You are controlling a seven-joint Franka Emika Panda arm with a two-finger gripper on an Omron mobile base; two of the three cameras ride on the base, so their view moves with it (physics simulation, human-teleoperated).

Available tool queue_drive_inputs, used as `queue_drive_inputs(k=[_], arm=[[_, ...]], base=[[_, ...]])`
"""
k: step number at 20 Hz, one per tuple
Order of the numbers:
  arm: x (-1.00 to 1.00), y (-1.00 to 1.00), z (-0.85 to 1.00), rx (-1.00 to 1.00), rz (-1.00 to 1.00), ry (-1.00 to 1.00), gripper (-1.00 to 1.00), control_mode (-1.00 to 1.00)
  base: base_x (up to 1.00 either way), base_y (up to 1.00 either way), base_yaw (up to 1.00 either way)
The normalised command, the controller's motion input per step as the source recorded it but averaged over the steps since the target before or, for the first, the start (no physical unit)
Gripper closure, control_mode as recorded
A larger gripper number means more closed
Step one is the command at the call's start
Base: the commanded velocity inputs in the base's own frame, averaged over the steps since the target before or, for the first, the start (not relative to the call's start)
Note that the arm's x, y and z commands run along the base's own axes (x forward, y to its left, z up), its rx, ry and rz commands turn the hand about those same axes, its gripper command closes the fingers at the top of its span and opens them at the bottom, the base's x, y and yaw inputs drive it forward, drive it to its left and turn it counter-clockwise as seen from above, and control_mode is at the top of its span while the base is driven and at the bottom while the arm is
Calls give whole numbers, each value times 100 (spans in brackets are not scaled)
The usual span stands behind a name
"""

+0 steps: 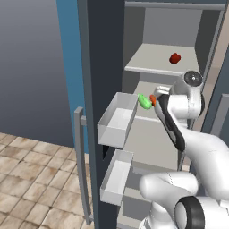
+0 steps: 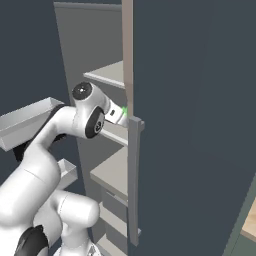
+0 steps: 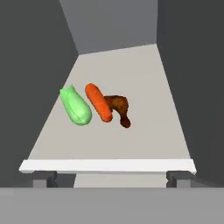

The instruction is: Take the bell pepper and carrot from the highest rack and move them to the second highest rack where the chicken drumstick and corn are located, to maximize freezer space. Close the freezer door after rearranging.

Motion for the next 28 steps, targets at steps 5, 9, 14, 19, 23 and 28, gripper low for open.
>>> queue_drive_inputs(k=[5, 9, 14, 19, 23, 28], arm=[[-34, 1, 90, 6, -12, 0, -100, -100], [-4, 7, 76, 0, -8, -5, -100, -100], [0, 0, 66, 0, 0, 0, -100, -100], [0, 0, 62, 0, -4, -5, -100, -100], [9, 0, 51, -1, -11, -2, -100, -100], [30, 0, -1, -17, -10, 0, -100, -100]], base=[[0, 0, 0], [0, 0, 0], [0, 0, 0], [0, 0, 0], [0, 0, 0], [0, 0, 0]])
